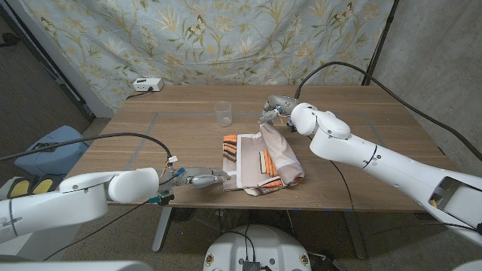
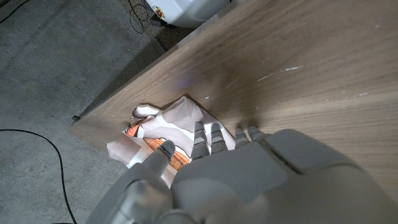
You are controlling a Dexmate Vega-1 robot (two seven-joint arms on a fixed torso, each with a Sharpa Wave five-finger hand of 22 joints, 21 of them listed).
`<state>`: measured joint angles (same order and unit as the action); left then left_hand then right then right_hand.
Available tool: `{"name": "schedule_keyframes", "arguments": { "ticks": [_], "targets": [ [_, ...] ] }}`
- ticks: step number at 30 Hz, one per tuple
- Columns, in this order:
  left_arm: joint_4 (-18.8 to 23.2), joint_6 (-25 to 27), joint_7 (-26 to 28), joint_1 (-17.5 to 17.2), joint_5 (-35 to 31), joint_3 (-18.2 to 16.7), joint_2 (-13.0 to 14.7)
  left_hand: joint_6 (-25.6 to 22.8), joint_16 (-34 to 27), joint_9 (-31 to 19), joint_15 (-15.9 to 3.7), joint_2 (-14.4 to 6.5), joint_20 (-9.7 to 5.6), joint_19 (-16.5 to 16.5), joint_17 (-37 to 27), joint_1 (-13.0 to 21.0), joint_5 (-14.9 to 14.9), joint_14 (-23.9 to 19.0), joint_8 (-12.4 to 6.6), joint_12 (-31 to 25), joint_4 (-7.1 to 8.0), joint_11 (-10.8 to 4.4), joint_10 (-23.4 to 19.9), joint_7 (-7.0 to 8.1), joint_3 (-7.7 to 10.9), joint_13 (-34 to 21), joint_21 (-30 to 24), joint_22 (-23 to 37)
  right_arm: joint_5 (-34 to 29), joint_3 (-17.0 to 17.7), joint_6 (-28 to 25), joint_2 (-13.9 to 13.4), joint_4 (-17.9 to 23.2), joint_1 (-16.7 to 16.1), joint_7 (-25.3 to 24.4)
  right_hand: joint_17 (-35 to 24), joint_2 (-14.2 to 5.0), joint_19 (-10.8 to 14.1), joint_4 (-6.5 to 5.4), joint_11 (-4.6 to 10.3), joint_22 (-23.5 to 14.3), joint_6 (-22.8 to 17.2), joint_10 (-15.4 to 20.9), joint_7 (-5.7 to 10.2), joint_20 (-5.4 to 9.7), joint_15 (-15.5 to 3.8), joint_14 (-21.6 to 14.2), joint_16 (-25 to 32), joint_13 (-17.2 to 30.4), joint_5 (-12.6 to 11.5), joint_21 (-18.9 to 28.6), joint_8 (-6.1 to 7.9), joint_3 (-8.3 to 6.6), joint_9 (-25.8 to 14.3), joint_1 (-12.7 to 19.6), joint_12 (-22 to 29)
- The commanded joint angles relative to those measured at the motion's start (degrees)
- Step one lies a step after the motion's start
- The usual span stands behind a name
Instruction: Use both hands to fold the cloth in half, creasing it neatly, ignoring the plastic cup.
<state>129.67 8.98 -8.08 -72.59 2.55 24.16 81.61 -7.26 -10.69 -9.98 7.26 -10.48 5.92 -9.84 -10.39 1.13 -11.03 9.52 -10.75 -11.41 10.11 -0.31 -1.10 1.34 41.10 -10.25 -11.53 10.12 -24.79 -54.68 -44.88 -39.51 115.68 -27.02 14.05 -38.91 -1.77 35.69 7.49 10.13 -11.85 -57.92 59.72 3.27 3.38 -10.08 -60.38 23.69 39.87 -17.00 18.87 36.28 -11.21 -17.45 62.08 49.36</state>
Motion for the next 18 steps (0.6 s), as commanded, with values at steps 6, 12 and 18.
{"name": "schedule_keyframes", "arguments": {
  "ticks": [6, 12, 18],
  "targets": [
    [-0.58, -0.30, 0.18, -0.10, 0.73, -0.07, -0.11, -0.18, 0.03, -0.24, 0.15, 0.25, -0.58, -4.00, 0.06, 0.33, 0.06, 0.59, 0.27, 0.06, -0.17, 0.09, 0.01, 0.28, 0.75, -0.19, -0.19, 0.16, -1.52, -2.38, 1.02, 2.37, -1.66, 3.47, 3.17, -0.57, -0.14, 0.54, -0.03, -0.53, -0.21, -0.22, 0.13, -0.38, 3.29, -3.12, -0.62, -0.76, 0.19, 0.07, 0.53, 0.46, 0.34, -0.01, 0.98, -0.08],
    [-0.87, -0.59, 0.39, -0.22, 1.16, -0.13, -0.14, -0.20, 0.05, -0.23, 0.08, 0.32, -0.53, -4.01, 0.10, 0.41, 0.07, 0.57, 0.27, 0.08, -0.25, 0.14, 0.08, 0.36, 0.88, -0.18, -0.18, 0.16, -2.06, -2.97, 1.19, 2.91, -1.89, 4.14, 4.21, -0.69, -0.12, 0.42, 0.02, -0.48, -0.21, -0.17, 0.07, -0.43, 3.21, -3.11, -0.50, -1.05, 0.24, 0.08, 0.58, 0.50, 0.44, -0.08, 1.17, -0.10],
    [-1.17, -0.62, 0.63, -0.28, 1.26, -0.18, -0.08, -0.21, 0.06, -0.23, 0.08, 0.36, -0.53, -4.02, 0.12, 0.47, 0.09, 0.57, 0.28, 0.10, -0.29, 0.20, 0.14, 0.39, 0.99, -0.18, -0.17, 0.15, -2.35, -3.33, 1.55, 3.55, -2.04, 5.10, 5.40, -0.96, -0.23, 0.48, -0.01, -0.55, -0.21, -0.21, 0.16, -0.59, 3.04, -3.16, -0.68, -1.31, 0.16, 0.10, 0.77, 0.51, 0.63, -0.04, 1.38, -0.15]
  ]
}}
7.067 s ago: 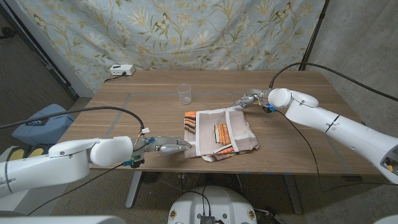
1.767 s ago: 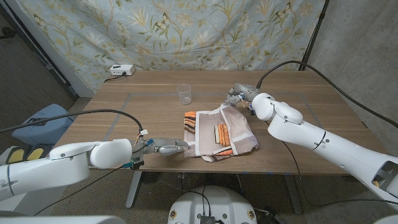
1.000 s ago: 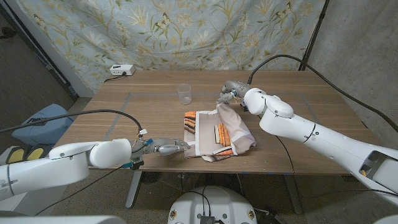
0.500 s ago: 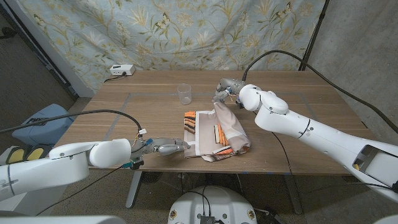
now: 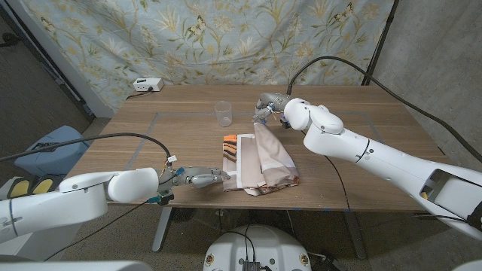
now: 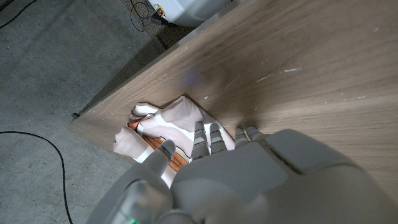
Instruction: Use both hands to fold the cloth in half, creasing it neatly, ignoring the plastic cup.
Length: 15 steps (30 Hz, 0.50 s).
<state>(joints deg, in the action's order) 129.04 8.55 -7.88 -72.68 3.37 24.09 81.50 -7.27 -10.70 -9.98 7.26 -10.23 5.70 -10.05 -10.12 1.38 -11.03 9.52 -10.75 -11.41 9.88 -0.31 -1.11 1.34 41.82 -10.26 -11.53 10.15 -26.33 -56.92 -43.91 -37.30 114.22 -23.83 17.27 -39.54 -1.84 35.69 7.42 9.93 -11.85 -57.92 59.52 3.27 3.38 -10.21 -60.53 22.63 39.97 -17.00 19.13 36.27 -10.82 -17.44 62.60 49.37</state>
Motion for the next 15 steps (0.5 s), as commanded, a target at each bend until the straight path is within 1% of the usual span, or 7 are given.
{"name": "schedule_keyframes", "arguments": {
  "ticks": [1, 6, 8, 14, 15],
  "targets": [
    [-0.56, -0.18, 0.53, -0.24, 0.57, -0.18, 0.08, -0.21, 0.07, -0.23, 0.10, 0.11, -0.30, -3.79, -0.14, 0.25, 0.09, 0.55, 0.28, 0.09, -0.08, 0.18, 0.12, 0.40, 0.30, -0.18, -0.18, 0.12, -0.88, -1.20, 0.77, 1.45, -0.66, 2.13, 2.41, -0.36, -0.18, 0.35, -0.01, -0.35, -0.21, -0.11, 0.29, -0.60, 3.08, -2.92, -0.53, -0.32, 0.13, 0.12, 0.50, 0.47, 0.32, -0.03, 0.78, -0.15],
    [-0.53, 0.37, 0.96, -0.38, 0.86, -0.37, 0.25, -0.27, 0.10, -0.23, 0.11, 0.12, -0.32, -3.79, -0.10, 0.35, 0.09, 0.55, 0.26, 0.07, -0.18, 0.12, 0.08, 0.36, 0.42, -0.17, -0.18, 0.12, -0.84, -1.45, 1.30, 2.26, -1.01, 2.93, 3.38, -0.66, -0.28, 0.29, 0.03, -0.35, -0.21, -0.04, 0.35, -0.65, 3.05, -2.98, -0.65, -0.56, 0.04, 0.14, 0.64, 0.51, 0.48, -0.14, 1.09, -0.21],
    [-0.79, -0.16, 0.88, -0.35, 1.00, -0.38, 0.32, -0.26, 0.11, -0.23, 0.12, 0.10, -0.33, -3.82, -0.09, 0.38, 0.10, 0.56, 0.27, 0.07, -0.20, 0.10, 0.08, 0.34, 0.46, -0.17, -0.17, 0.12, -0.64, -1.58, 1.54, 2.60, -1.22, 3.35, 4.00, -0.78, -0.31, 0.37, 0.02, -0.37, -0.21, -0.08, 0.32, -0.76, 2.95, -2.97, -0.70, -0.64, 0.31, 0.15, 0.74, 0.62, 0.56, -0.28, 1.16, -0.08],
    [-0.69, 0.17, 1.14, -0.43, 1.16, -0.45, 0.47, -0.26, 0.10, -0.23, 0.14, 0.08, -0.28, -3.83, -0.08, 0.44, 0.13, 0.55, 0.28, 0.07, -0.24, 0.09, 0.10, 0.33, 0.50, -0.17, -0.16, 0.12, -0.63, -2.20, 2.10, 3.84, -1.90, 4.41, 4.94, -1.06, -0.44, 0.33, -0.07, -0.84, -0.21, 0.01, 0.30, -0.91, 2.75, -2.89, -0.75, -0.96, 0.18, 0.19, 0.90, 0.58, 0.79, -0.30, 1.25, -0.18],
    [-0.97, -0.50, 0.81, -0.32, 1.25, -0.39, 0.48, -0.26, 0.10, -0.23, 0.13, 0.07, -0.28, -3.83, -0.08, 0.46, 0.13, 0.55, 0.28, 0.07, -0.27, 0.07, 0.10, 0.36, 0.50, -0.17, -0.16, 0.12, -0.60, -2.29, 2.27, 4.05, -2.04, 4.56, 5.03, -1.08, -0.45, 0.33, -0.11, -0.86, -0.21, 0.04, 0.28, -0.90, 2.71, -2.85, -0.73, -1.01, 0.22, 0.20, 0.92, 0.54, 0.82, -0.26, 1.21, -0.17]
  ]
}}
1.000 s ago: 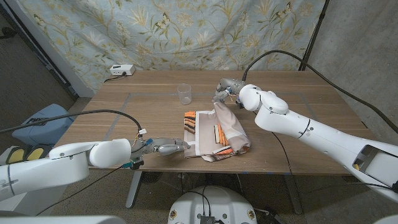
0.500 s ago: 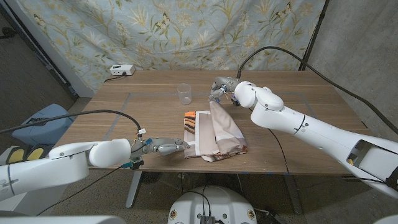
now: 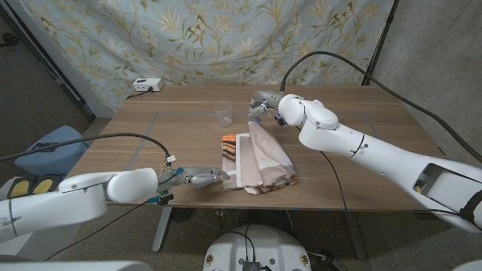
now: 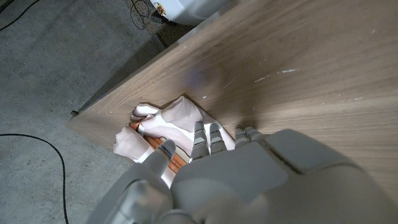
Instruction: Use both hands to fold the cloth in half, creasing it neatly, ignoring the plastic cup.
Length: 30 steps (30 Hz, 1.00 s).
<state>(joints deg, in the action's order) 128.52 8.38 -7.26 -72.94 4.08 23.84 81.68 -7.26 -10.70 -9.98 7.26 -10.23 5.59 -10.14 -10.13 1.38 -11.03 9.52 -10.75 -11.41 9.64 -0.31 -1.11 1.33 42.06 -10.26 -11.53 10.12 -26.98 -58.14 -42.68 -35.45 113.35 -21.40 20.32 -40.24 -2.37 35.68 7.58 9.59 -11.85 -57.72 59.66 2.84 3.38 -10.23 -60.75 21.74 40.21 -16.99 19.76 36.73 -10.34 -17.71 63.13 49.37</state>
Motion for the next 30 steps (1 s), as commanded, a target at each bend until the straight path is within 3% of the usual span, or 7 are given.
{"name": "schedule_keyframes", "arguments": {
  "ticks": [1, 30],
  "targets": [
    [-0.31, 0.03, 0.44, -0.12, 0.49, -0.16, 0.26, -0.26, 0.11, -0.23, 0.13, 0.07, -0.21, -3.74, -0.06, 0.48, 0.14, 0.55, 0.28, 0.06, -0.05, 0.08, 0.07, 0.34, 0.26, -0.17, -0.16, 0.15, 0.06, -1.18, 1.25, 2.39, -1.29, 2.25, 2.03, -0.41, 0.09, 0.29, -0.24, -0.55, -0.21, -0.18, 0.13, -0.52, 2.71, -2.88, -0.48, -0.19, -0.05, 0.20, 0.29, 0.07, 0.37, 0.06, 0.75, -0.19],
    [-0.95, -0.35, 0.88, -0.19, 1.56, -0.14, 0.54, -0.32, 0.08, -0.23, 0.13, 0.00, -0.10, -3.74, -0.08, 0.67, 0.27, 0.61, 0.29, 0.07, -0.14, 0.20, 0.15, 0.30, 0.17, -0.17, -0.16, 0.15, 1.15, -5.17, 2.45, 8.16, -6.17, 5.35, 4.62, -1.63, -0.44, 0.80, -0.32, -1.25, -0.11, -0.06, 0.20, -1.39, 1.58, -2.83, -0.99, -1.21, -0.06, 0.37, 1.20, 0.01, 1.14, -0.25, 1.53, -0.27]
  ]
}}
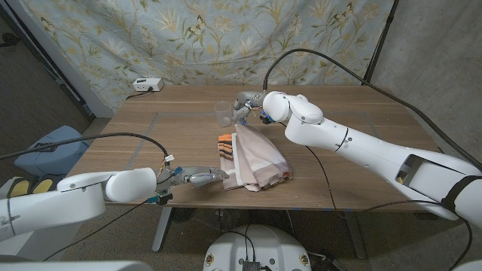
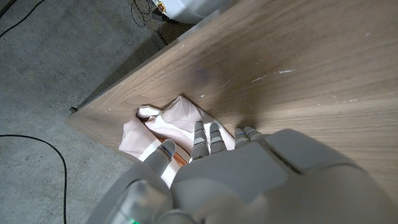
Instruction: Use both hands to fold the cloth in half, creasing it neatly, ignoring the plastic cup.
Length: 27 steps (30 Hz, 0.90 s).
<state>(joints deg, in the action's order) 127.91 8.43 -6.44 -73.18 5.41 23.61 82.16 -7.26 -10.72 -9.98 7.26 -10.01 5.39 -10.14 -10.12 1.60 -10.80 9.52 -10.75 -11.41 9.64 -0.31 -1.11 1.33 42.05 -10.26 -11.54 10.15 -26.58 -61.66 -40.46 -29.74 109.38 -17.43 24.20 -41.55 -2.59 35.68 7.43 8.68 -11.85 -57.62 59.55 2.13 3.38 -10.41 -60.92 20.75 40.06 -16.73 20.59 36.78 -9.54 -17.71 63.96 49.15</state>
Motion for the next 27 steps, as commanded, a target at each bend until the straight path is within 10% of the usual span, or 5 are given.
{"name": "schedule_keyframes", "arguments": {
  "ticks": [1, 27],
  "targets": [
    [-0.15, 0.07, 0.25, -0.02, 0.28, 0.05, 0.08, -0.34, 0.10, -0.23, 0.13, -0.20, 0.10, -3.75, -0.10, 0.44, 0.04, 0.64, 0.28, 0.07, -0.12, 0.20, 0.15, 0.32, 0.17, -0.17, -0.15, 0.12, 0.87, -1.72, 0.31, 2.56, -2.31, 1.43, 0.74, -0.37, -0.23, 0.84, -0.17, -0.38, -0.11, -0.20, 0.34, -0.73, 1.51, -2.66, -0.86, -0.24, 0.21, 0.11, 0.41, -0.07, 0.37, -0.20, 0.74, 0.04],
    [-0.85, -0.76, -0.40, 0.29, 0.75, 0.43, -0.34, -0.30, 0.08, -0.23, 0.12, -0.25, 0.03, -3.81, -0.10, 0.58, 0.08, 0.64, 0.32, 0.07, -0.16, 0.17, 0.21, 0.32, 0.17, -0.17, -0.14, 0.13, 3.76, -5.84, 1.39, 8.45, -10.03, 3.96, 0.96, -1.25, -0.66, 1.25, -0.27, -0.72, 0.05, -0.21, 0.47, -1.16, 0.93, -2.64, -1.39, -1.24, 0.06, 0.46, 1.14, -0.27, 1.03, -0.35, 1.19, -0.05]
  ]
}}
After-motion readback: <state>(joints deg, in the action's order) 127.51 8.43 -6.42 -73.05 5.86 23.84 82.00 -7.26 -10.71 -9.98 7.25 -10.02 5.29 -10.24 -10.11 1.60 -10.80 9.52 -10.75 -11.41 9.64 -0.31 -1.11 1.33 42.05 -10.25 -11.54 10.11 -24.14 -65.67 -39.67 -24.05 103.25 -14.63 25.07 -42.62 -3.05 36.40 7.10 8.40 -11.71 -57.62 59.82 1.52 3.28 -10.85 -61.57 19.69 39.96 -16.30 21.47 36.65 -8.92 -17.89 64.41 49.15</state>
